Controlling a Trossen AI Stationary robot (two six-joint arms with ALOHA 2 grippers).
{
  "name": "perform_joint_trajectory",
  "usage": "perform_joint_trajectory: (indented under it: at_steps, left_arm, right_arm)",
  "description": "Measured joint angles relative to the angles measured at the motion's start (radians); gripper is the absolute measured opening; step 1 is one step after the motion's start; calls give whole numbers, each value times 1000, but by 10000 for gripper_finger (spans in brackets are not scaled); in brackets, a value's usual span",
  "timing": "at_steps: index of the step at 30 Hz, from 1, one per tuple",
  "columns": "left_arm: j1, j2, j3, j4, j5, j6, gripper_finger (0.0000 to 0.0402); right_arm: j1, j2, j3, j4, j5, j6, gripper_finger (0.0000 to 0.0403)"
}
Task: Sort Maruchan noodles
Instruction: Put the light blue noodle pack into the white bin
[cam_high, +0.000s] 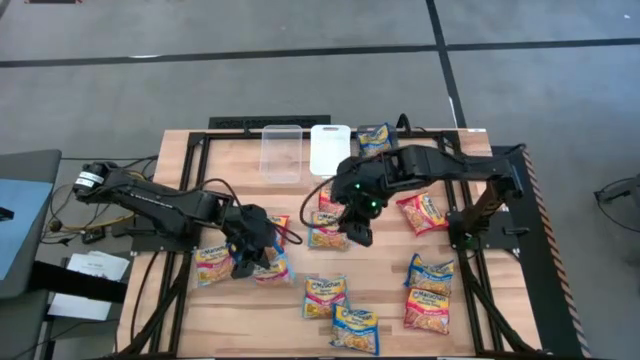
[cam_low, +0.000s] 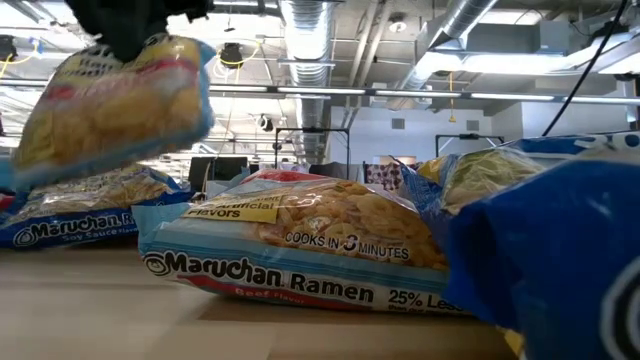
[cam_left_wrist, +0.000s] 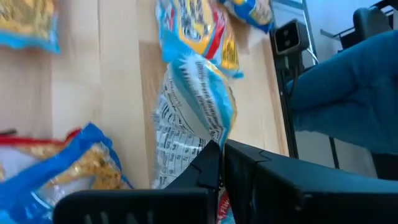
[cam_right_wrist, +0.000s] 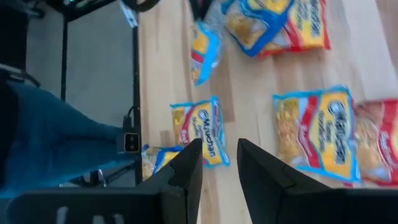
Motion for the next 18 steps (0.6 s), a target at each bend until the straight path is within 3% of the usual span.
perform_joint_trajectory:
  at_steps: [8,14,18]
  left_arm:
    - [18,0,63,-3,-24,7,0]
    - [47,0,98,-4,-32,12,0]
    - [64,0,115,-4,-34,26,0]
  right_arm:
    - [47,0,0,155,7,-16,125]
    - [69,0,0,159,55,-50,127]
    - [73,0,0,161,70,-49,150]
